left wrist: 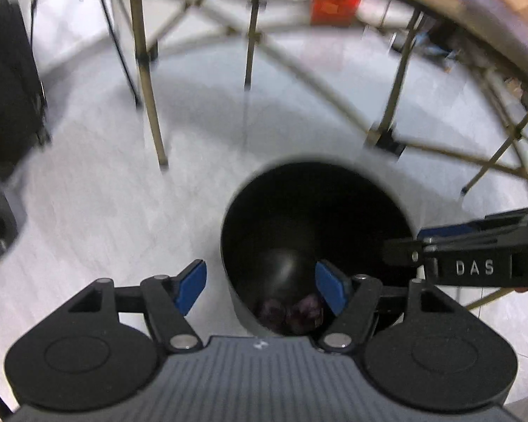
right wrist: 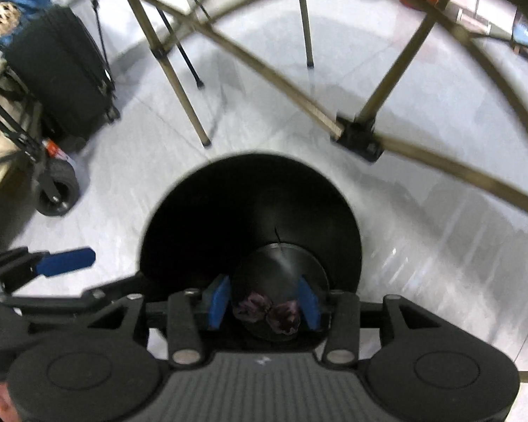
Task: Collect trash
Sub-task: 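Carry the pink cloth over the black bin and open both grippers, then close the left gripper on the lavender towel while the right gripper grasps it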
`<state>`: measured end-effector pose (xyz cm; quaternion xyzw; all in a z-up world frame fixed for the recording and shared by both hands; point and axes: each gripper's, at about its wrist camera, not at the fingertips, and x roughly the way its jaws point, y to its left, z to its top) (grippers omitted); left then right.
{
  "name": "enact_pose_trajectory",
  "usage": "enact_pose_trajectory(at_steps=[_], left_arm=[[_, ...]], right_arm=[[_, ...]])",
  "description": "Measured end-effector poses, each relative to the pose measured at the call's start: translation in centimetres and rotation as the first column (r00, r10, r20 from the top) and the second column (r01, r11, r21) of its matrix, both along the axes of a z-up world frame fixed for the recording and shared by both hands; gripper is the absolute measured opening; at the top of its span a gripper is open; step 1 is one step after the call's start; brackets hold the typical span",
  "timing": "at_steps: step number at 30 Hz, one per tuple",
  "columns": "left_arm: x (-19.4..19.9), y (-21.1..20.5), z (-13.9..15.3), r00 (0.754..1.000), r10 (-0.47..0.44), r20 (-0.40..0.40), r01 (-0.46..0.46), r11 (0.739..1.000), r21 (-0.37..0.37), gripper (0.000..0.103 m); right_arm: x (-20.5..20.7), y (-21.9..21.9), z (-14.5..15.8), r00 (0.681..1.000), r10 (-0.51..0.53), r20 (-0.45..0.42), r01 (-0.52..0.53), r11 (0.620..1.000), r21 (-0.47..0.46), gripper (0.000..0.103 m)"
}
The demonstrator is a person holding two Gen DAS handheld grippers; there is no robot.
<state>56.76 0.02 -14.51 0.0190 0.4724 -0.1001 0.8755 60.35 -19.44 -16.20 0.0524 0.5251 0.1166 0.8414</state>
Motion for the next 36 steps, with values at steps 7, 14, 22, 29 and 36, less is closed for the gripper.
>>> enact_pose_trajectory(at_steps=[7, 14, 22, 29, 36], left_arm=[[-6.4, -2.6, 10.5, 0.926, -0.107, 0.363, 0.093, 0.994, 0.055, 0.083], [-13.7, -7.1, 17.8, 0.778, -0.108, 0.619, 0.178, 0.983, -0.051, 0.095], [-14.8, -16.9, 17.5, 0.728, -0.255, 0.637, 0.359, 0.933, -0.037, 0.095], [-6.9, -28.3, 17.3, 0.796, -0.309, 0.521, 0.440, 0.886, -0.147, 0.086], [5.3, -38.2, 14.5, 0.923, -0.218, 0.317, 0.317, 0.898, -0.305, 0.060]], right_arm=[[-7.7, -3.0, 9.4, 0.969, 0.021, 0.248, -0.049, 0.993, 0.111, 0.053], [-18.3, -10.2, 17.8, 0.757, -0.086, 0.648, 0.065, 0.996, 0.056, 0.079], [-22.2, -19.4, 19.0, 0.638, -0.314, 0.703, 0.321, 0.938, 0.128, 0.080], [-15.0, -30.6, 20.0, 0.595, -0.480, 0.644, 0.494, 0.851, 0.177, 0.080], [-3.3, -39.0, 16.4, 0.699, -0.560, 0.445, 0.541, 0.821, 0.183, 0.060]])
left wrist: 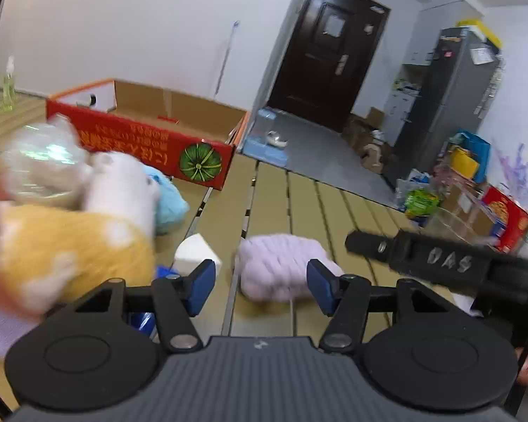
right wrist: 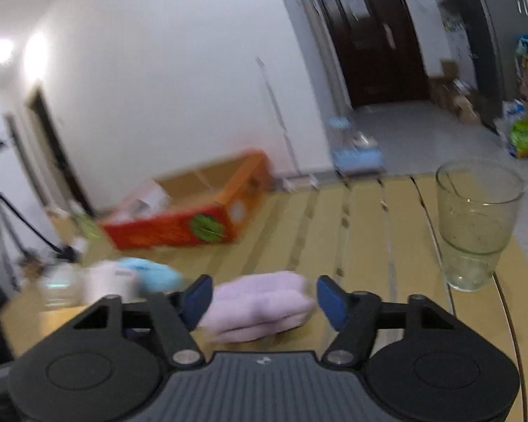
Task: Collect trash
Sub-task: 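Close the left gripper on the lavender towel while the right gripper grasps it, then lift the lavender towel with both grippers and carry it over the bin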
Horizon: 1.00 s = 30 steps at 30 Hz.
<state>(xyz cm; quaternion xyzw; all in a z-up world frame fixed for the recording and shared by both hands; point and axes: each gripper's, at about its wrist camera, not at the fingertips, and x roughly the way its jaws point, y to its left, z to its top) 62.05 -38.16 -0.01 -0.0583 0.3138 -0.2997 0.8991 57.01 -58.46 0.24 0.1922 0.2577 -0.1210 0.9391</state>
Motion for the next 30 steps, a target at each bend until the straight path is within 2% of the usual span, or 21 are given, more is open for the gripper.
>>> enact_pose_trajectory(at_steps=[2, 5, 7, 8, 9, 12, 16, 21, 25, 30], left_arm=[[1.6, -1.6, -1.2, 1.000, 0.009, -0.010, -0.008, 0.999, 0.037, 0.057], [2.3, -3.0, -2.7, 0.999, -0.032, -0.008, 0.033, 0.998, 0.060, 0.053], [3.0, -3.5, -3.6, 0.997, -0.054, -0.057, 0.057, 0.997, 0.049, 0.035], [3.1, -3.6, -3.8, 0.996, -0.049, -0.071, 0.052, 0.998, 0.043, 0.035], [3.1, -3.6, -3.9, 0.997, -0.045, -0.055, 0.047, 0.998, 0.036, 0.031], [3.0, -2.8, -3.6, 0.997, -0.062, -0.045, 0.062, 0.998, -0.004, 0.024], [2.4, -2.4, -2.7, 0.995, -0.082, -0.050, 0.081, 0.997, -0.016, 0.022], [-1.0, 0.1, 1.4, 0.995, -0.096, 0.022, 0.097, 0.994, -0.051, 0.021], [-4.2, 4.1, 4.3, 0.993, -0.098, 0.065, 0.103, 0.992, -0.070, 0.021], [-8.4, 12.9, 7.3, 0.990, -0.019, 0.137, 0.030, 0.996, -0.084, 0.021]], right_arm=[[2.1, -1.2, -1.4, 0.999, 0.011, -0.030, -0.010, 0.999, 0.040, 0.058], [4.2, -2.2, -3.3, 0.998, 0.011, -0.068, -0.004, 0.995, 0.099, 0.046], [5.0, -2.2, -4.6, 0.997, 0.010, -0.078, 0.000, 0.991, 0.130, 0.033], [5.0, -2.3, -5.1, 0.997, 0.020, -0.076, -0.008, 0.989, 0.150, 0.029], [5.1, -2.4, -5.6, 0.998, 0.022, -0.064, -0.011, 0.986, 0.164, 0.025], [4.9, -2.4, -6.0, 0.998, 0.011, -0.056, -0.002, 0.986, 0.164, 0.015], [3.7, -1.4, -4.2, 0.999, 0.012, -0.049, -0.006, 0.993, 0.118, 0.012], [-0.6, 1.0, -0.2, 0.999, 0.030, 0.031, -0.032, 0.997, 0.069, 0.012], [-3.7, 4.2, 2.8, 0.997, 0.060, 0.057, -0.065, 0.994, 0.086, 0.012], [-4.8, 12.4, 6.4, 0.979, 0.179, 0.098, -0.183, 0.982, 0.038, 0.012]])
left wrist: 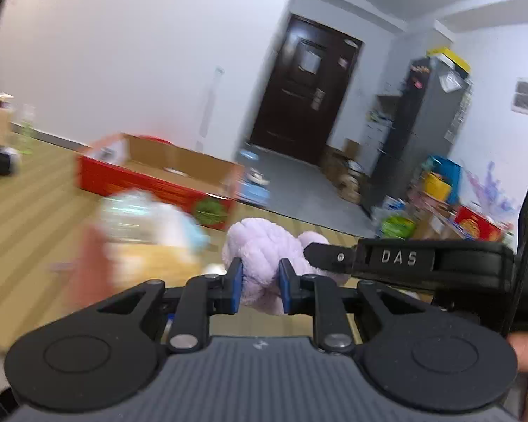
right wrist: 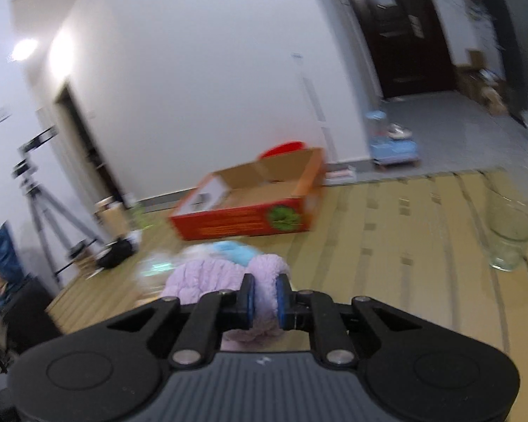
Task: Collect trash
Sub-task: 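Lift the lavender towel with both grippers and carry it over the bin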
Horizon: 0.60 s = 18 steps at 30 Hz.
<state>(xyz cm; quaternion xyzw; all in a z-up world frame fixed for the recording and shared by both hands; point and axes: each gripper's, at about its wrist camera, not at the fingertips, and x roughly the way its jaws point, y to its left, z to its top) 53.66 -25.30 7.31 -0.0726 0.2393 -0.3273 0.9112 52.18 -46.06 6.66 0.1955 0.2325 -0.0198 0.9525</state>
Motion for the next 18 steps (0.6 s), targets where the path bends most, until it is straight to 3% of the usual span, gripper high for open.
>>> enact_pose_trajectory(at_steps=[4, 10, 14, 18], left_arm=[[-2.5, 9.0, 1.0, 0.995, 0.094, 0.019, -0.095, 0.995, 0.023, 0.021], [-5.2, 20.3, -0.6, 0.973, 0.232, 0.008, -0.232, 0.971, 0.064, 0.021], [-5.8, 24.6, -4.8, 0.949, 0.302, -0.085, -0.296, 0.952, 0.080, 0.021], [-5.5, 26.3, -10.2, 0.922, 0.326, -0.209, -0.307, 0.944, 0.117, 0.021]], right_arm=[[0.6, 8.0, 0.5, 0.990, 0.141, 0.002, -0.141, 0.990, 0.018, 0.012], [2.1, 20.1, -1.8, 0.938, 0.343, -0.050, -0.344, 0.939, -0.018, 0.012], [1.9, 25.1, -5.7, 0.890, 0.438, -0.126, -0.446, 0.895, -0.034, 0.012], [2.1, 27.5, -11.7, 0.834, 0.484, -0.263, -0.508, 0.861, -0.026, 0.012]])
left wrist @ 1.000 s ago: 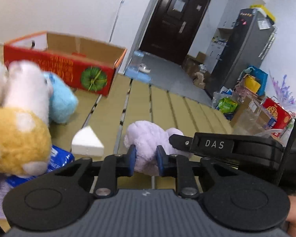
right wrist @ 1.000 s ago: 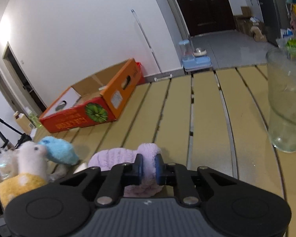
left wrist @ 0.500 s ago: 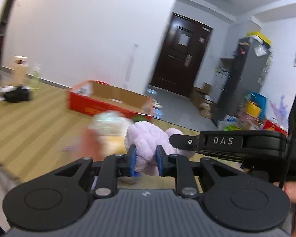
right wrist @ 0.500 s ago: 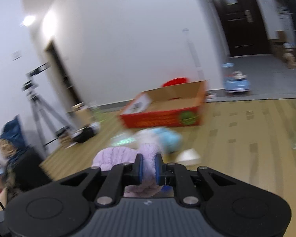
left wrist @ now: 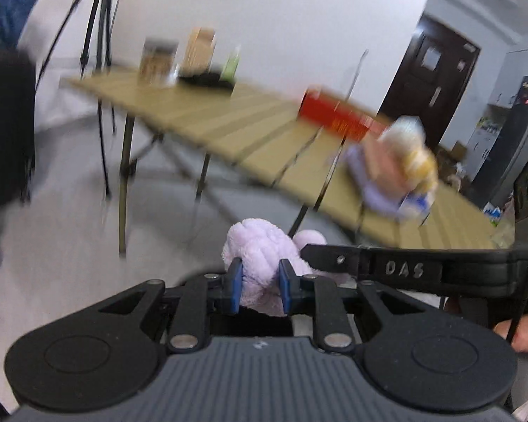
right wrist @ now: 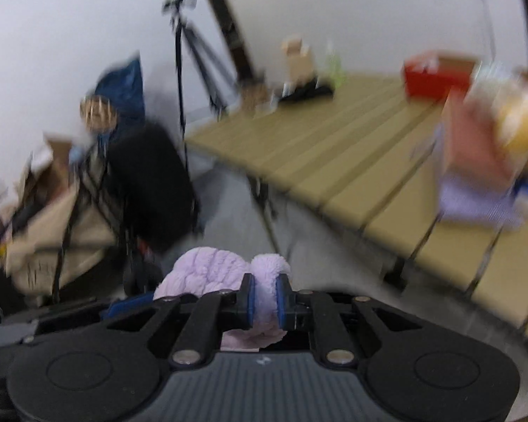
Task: Collect trash
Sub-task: 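Lift the lavender towel with both grippers and carry it over the bin, then open both grippers to drop the lavender towel into the black bin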
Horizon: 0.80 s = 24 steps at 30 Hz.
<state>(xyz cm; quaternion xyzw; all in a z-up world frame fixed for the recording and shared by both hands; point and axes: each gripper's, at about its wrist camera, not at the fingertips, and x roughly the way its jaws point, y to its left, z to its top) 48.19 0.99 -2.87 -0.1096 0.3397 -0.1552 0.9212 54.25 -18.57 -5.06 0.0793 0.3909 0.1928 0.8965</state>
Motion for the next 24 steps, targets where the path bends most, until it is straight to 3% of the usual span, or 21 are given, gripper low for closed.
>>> enact_pose_trajectory(at_steps=[5, 8, 11, 13, 15, 18, 24], left_arm=[[3.7, 0.0, -7.4, 0.982, -0.023, -0.186, 0.024, 1.000, 0.001, 0.021], [6.3, -0.5, -10.5, 0.970, -0.031, -0.240, 0.039, 0.999, 0.026, 0.021], [8.7, -0.8, -12.7, 0.969, 0.001, -0.248, 0.007, 0.999, 0.033, 0.026], [9.2, -0.9, -13.7, 0.973, 0.026, -0.227, -0.007, 0.997, 0.081, 0.048], [9.5, -1.0, -14.7, 0.974, 0.040, -0.222, -0.001, 0.985, 0.172, 0.049], [9.5, -1.1, -15.7, 0.968, 0.029, -0.247, 0.029, 0.974, 0.225, 0.053], [9.6, -1.1, -16.3, 0.961, 0.046, -0.274, 0.031, 0.962, 0.270, 0.062]], right_arm=[[2.4, 1.7, -7.2, 0.988, 0.029, -0.153, -0.045, 0.994, -0.103, 0.012], [4.8, 2.1, -10.2, 0.980, 0.022, -0.199, -0.056, 0.984, -0.169, 0.012], [7.2, 1.6, -12.5, 0.974, -0.013, -0.224, -0.023, 0.987, -0.159, 0.017], [8.2, 1.7, -13.6, 0.971, -0.042, -0.236, -0.008, 0.979, -0.206, 0.023], [8.7, 1.4, -14.1, 0.966, -0.041, -0.255, -0.014, 0.978, -0.209, 0.031], [8.5, 0.3, -13.7, 0.966, -0.043, -0.256, -0.007, 0.982, -0.191, 0.045], [8.6, -0.5, -14.6, 0.955, -0.037, -0.295, -0.026, 0.978, -0.206, 0.050]])
